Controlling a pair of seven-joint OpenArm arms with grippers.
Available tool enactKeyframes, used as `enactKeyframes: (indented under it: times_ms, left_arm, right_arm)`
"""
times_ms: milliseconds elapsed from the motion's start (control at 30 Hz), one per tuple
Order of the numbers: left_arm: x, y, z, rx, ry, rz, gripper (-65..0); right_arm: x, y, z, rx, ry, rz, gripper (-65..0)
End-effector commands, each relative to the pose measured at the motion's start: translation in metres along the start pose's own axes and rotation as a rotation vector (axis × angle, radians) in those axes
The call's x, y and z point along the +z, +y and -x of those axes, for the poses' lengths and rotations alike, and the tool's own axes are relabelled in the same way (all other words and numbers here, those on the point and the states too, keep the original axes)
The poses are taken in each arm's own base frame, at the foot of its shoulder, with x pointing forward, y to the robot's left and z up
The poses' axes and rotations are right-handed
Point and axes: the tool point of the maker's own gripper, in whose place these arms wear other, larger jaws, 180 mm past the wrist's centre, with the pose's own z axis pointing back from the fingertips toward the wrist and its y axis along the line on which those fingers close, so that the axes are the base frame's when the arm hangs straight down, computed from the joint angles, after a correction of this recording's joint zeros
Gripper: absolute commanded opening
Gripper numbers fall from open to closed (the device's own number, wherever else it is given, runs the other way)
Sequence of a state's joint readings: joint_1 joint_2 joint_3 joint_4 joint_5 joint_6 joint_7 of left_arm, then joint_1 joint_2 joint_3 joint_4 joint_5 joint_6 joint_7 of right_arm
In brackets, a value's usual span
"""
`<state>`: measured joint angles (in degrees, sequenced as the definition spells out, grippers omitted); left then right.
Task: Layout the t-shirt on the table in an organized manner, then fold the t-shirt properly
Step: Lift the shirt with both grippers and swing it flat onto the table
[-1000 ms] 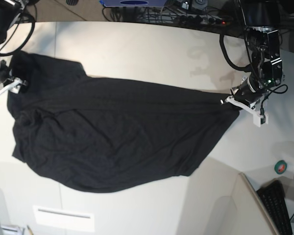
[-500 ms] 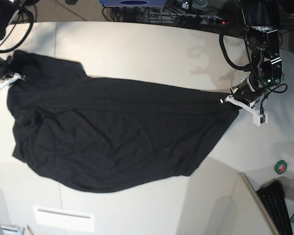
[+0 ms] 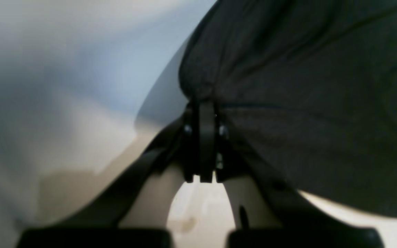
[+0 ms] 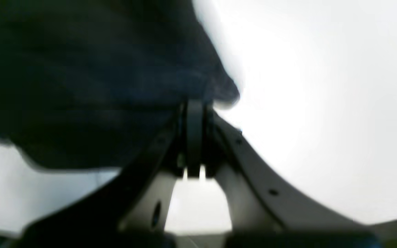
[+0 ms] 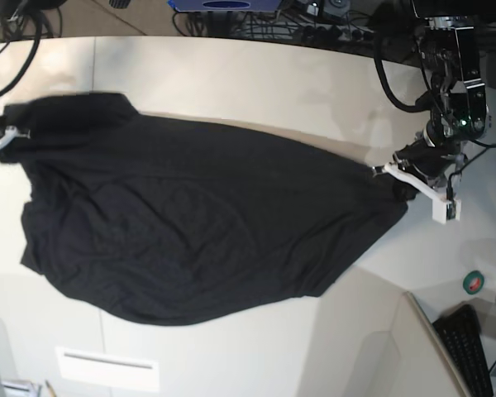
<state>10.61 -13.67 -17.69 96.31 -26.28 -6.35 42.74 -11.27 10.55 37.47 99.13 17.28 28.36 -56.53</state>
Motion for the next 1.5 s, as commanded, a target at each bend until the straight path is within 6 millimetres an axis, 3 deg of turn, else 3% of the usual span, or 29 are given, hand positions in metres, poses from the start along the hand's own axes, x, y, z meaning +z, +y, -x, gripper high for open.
enactKeyframes:
  times_ms: [0,100,233,433,533,600,667,767,867,967,1000,1100,1200,1300,1467]
  left_arm:
    - [0.000,-0.003,-0.033,-0.018,-0.069,0.006,-65.0]
    - [-0.014,-0.012,-0.069,-0.012,-0.047,0.028,-65.0]
    - [-0.043,-0.031,-0.114,0.004,-0.029,0.075,-65.0]
    - [-0.101,-0.070,-0.138,-0.072,0.088,0.127,-65.0]
    - [-0.125,-0.076,-0.154,-0.094,0.056,0.116,-65.0]
    - [-0.137,-0.078,-0.171,-0.115,0.027,0.100,-65.0]
    - [-0.144,-0.086,-0.195,-0.115,-0.008,0.100,-65.0]
    - [-0.138,-0.104,-0.247,-0.106,-0.100,0.119,-65.0]
    - [-0.108,-0.127,-0.321,-0.125,-0.247,0.157,-65.0]
    - [-0.069,-0.136,-0.370,-0.097,-0.348,0.199,-65.0]
    - [-0.053,-0.134,-0.383,-0.070,-0.375,0.215,-65.0]
    - [-0.021,-0.121,-0.377,-0.031,-0.403,0.235,-65.0]
    - [0.002,-0.108,-0.329,-0.052,-0.405,0.221,-65.0]
    - [0.008,-0.096,-0.260,-0.086,-0.353,0.188,-65.0]
    - [-0.006,-0.053,-0.119,-0.073,-0.102,0.103,-65.0]
  right_arm:
    - [0.007,-0.008,-0.026,0.021,-0.061,0.028,-65.0]
    - [0.008,-0.016,-0.074,0.035,-0.134,0.040,-65.0]
    - [-0.017,-0.021,-0.130,0.036,-0.146,-0.011,-65.0]
    - [-0.062,-0.015,-0.204,0.002,-0.201,-0.117,-65.0]
    - [-0.078,-0.010,-0.234,-0.035,-0.241,-0.140,-65.0]
    - [-0.078,-0.012,-0.264,-0.064,-0.312,-0.131,-65.0]
    - [-0.066,-0.018,-0.295,-0.064,-0.385,-0.120,-65.0]
    - [-0.026,-0.034,-0.349,-0.057,-0.503,-0.094,-65.0]
    - [0.032,-0.060,-0.393,-0.020,-0.607,-0.028,-65.0]
    - [0.097,-0.075,-0.416,0.062,-0.681,0.062,-65.0]
    - [0.120,-0.080,-0.416,0.079,-0.709,0.099,-65.0]
    - [0.163,-0.092,-0.388,0.082,-0.751,0.191,-65.0]
    - [0.175,-0.087,-0.336,0.108,-0.741,0.272,-65.0]
    - [0.156,-0.080,-0.266,0.099,-0.653,0.307,-65.0]
    - [0.072,-0.058,-0.137,0.016,-0.398,0.204,-65.0]
